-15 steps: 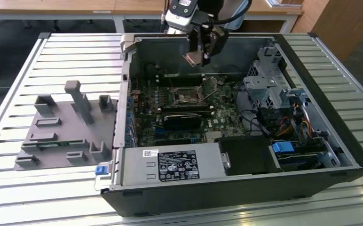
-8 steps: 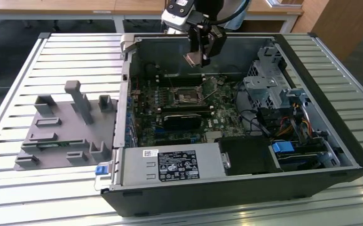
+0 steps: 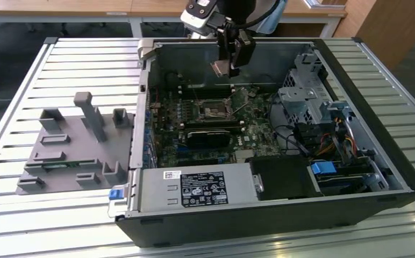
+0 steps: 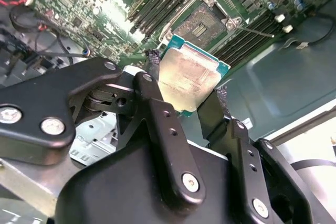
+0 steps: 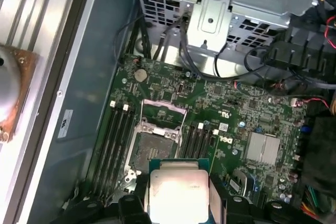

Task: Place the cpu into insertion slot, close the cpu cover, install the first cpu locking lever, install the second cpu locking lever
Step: 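Place the cpu into insertion slot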

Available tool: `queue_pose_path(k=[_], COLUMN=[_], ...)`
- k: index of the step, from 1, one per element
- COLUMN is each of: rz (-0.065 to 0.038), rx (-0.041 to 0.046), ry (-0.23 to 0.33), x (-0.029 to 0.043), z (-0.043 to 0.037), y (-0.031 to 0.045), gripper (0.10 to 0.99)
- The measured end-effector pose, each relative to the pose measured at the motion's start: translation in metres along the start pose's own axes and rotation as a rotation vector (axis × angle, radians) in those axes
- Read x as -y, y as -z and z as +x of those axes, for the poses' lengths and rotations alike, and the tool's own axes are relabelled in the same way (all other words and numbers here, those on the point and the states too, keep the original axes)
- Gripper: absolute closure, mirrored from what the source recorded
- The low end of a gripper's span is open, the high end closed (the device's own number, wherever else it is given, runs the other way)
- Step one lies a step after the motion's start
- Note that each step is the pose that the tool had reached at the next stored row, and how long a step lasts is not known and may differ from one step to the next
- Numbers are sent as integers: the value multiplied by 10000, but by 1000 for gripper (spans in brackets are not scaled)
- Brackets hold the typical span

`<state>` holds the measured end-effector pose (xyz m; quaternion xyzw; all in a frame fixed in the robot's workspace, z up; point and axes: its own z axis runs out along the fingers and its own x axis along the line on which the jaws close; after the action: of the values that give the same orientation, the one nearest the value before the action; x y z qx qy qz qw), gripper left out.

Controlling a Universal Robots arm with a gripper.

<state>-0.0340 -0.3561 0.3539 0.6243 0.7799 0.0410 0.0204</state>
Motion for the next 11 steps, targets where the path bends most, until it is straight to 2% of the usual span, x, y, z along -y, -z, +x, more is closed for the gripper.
queue_pose_path(k=[5,11], rz=[-5,24], rx=[55,64], ry=[-610,-766], x=[1,7], z=[1,0], y=[-22,-76], gripper=[549,549])
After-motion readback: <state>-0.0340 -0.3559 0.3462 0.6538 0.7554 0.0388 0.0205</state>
